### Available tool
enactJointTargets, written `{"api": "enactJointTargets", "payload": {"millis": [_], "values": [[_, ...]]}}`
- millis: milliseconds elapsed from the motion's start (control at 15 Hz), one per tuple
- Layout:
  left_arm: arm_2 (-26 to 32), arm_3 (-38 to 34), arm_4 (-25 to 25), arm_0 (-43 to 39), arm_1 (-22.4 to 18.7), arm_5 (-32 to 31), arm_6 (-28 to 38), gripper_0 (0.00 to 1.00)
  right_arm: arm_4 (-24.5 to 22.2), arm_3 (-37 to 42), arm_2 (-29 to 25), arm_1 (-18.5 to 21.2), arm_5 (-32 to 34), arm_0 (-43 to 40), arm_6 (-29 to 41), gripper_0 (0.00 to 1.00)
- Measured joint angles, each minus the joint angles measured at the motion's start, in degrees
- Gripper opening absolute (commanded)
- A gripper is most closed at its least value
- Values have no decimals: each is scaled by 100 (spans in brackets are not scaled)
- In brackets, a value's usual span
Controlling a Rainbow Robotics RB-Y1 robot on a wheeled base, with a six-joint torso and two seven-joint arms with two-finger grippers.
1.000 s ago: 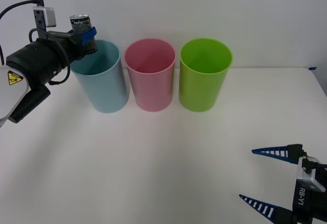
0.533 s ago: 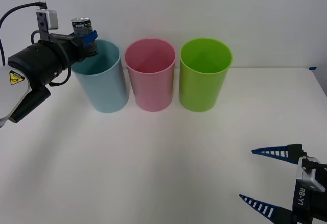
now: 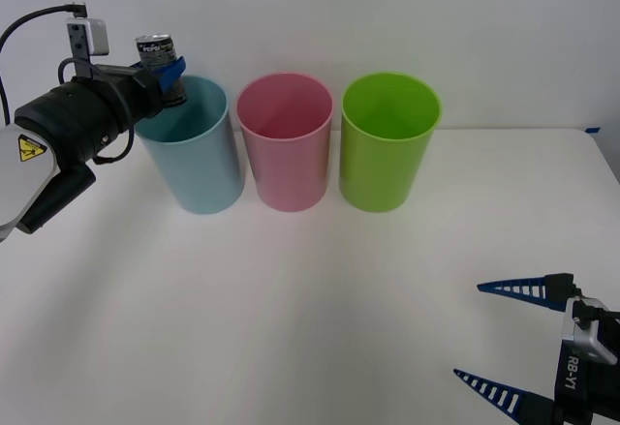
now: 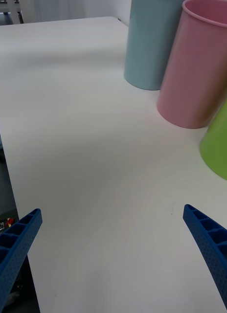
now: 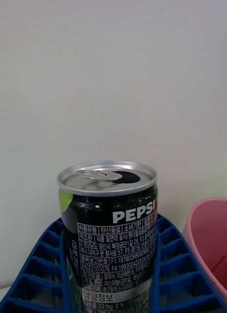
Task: Put cans in the blue bin and PET bottles in the pink bin and trash in the green bin.
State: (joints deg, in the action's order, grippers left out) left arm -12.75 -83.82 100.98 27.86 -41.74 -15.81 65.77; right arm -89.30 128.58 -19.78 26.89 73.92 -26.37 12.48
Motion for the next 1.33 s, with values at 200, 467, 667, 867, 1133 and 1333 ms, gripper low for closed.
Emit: {"api": "enactJointTargets", "payload": {"millis": [200,467,667,867,1133,1333], "values": [[0,0,0,11,4,0,60,100,0,0,0,0,0,0,0,100],[0,-3,-14,20,5,-1,205,100,0,0,0,0,0,0,0,100],[0,-10,-23,38,0,-1,235,100,0,0,0,0,0,0,0,100],[0,-18,-32,47,0,-1,243,100,0,0,0,0,0,0,0,100],[0,-98,-187,97,-35,-1,260,100,0,0,0,0,0,0,0,100],[0,-403,-1000,113,-483,-208,121,100,0,0,0,0,0,0,0,100]]}}
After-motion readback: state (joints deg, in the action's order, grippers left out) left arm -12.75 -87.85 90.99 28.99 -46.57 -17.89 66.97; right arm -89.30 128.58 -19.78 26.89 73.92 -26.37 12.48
